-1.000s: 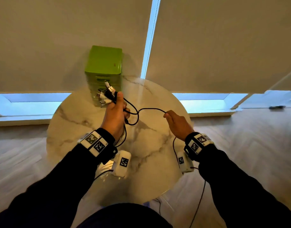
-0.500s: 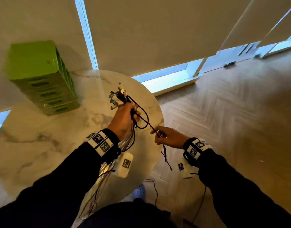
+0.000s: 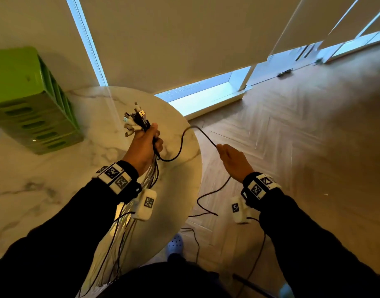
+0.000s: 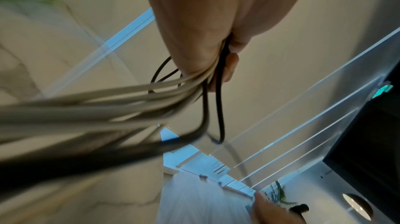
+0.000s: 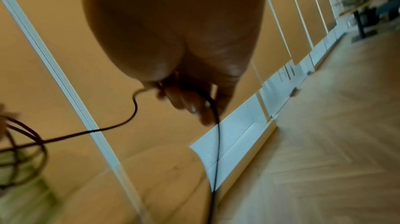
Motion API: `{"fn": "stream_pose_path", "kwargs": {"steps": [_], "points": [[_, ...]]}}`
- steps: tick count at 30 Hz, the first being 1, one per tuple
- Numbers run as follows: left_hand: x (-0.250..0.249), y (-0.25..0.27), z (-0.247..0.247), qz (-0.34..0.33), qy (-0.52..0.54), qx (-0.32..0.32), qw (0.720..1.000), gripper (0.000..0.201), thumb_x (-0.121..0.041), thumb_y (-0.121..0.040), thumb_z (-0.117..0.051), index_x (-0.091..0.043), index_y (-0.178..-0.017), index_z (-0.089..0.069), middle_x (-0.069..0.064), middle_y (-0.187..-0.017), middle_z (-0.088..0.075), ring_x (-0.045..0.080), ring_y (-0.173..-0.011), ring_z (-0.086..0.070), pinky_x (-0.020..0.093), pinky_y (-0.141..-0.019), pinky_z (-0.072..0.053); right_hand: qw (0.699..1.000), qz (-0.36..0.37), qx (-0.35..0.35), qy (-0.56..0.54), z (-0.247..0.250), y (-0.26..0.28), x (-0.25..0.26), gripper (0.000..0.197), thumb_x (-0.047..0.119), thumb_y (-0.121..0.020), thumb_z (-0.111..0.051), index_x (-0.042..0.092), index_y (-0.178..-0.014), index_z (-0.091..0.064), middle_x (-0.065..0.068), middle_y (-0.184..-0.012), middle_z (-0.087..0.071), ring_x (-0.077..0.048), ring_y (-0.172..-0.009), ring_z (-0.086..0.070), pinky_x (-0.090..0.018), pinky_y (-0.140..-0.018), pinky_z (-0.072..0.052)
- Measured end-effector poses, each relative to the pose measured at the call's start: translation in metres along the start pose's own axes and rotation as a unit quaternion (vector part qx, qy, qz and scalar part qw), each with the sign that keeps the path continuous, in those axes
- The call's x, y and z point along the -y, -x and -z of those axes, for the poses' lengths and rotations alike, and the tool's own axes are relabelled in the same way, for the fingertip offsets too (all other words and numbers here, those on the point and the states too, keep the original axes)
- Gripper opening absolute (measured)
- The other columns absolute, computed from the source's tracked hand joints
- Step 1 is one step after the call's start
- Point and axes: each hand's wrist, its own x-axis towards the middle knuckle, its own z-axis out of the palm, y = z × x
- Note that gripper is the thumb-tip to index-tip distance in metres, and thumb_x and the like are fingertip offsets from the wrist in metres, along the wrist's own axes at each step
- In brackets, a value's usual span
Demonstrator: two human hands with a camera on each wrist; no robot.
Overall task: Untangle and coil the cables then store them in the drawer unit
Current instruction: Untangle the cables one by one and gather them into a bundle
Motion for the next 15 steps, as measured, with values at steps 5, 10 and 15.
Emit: {"fn": "stream_pose_path", "kwargs": {"steps": [5,10,15], "points": [[-0.003,0.000,0.002,0.011,0.054,0.008,0.998,0.029,-0.015,-0.106,-0.042,-0.017,-0.077,-0.041,-0.006,-0.063,-0.044,0.009,-0.050,-0.036,0.026,-0.054,-0.027,0.983,-0.059,0.129,0.119,-0.023,-0.004,-0.022,0.042,0.027,-0.095,-0.054,0.020,-0.137,-0.047,-0.013,-0.144,-0.047,-0.029,-0.128,-0.050,-0.044,-0.110,-0.039],[0.000,0.003,-0.002,0.011,0.043,0.024,0.999,0.031,-0.017,-0.106,-0.042,-0.018,-0.075,-0.041,-0.006,-0.062,-0.041,0.010,-0.053,-0.036,0.027,-0.055,-0.028,0.967,0.154,0.199,0.032,-0.046,0.016,0.057,0.058,0.035,-0.094,-0.062,0.026,-0.147,-0.039,-0.002,-0.153,-0.041,-0.022,-0.139,-0.036,-0.042,-0.115,-0.031],[-0.004,-0.004,0.007,-0.004,0.010,0.003,1.000,0.032,-0.020,-0.106,-0.043,-0.017,-0.074,-0.042,-0.005,-0.061,-0.041,0.012,-0.054,-0.038,0.029,-0.056,-0.029,0.948,0.230,0.218,-0.026,-0.050,0.030,0.102,0.028,0.037,-0.105,-0.046,0.010,-0.107,-0.056,-0.009,-0.101,-0.064,-0.025,-0.091,-0.061,-0.044,-0.085,-0.053]]}}
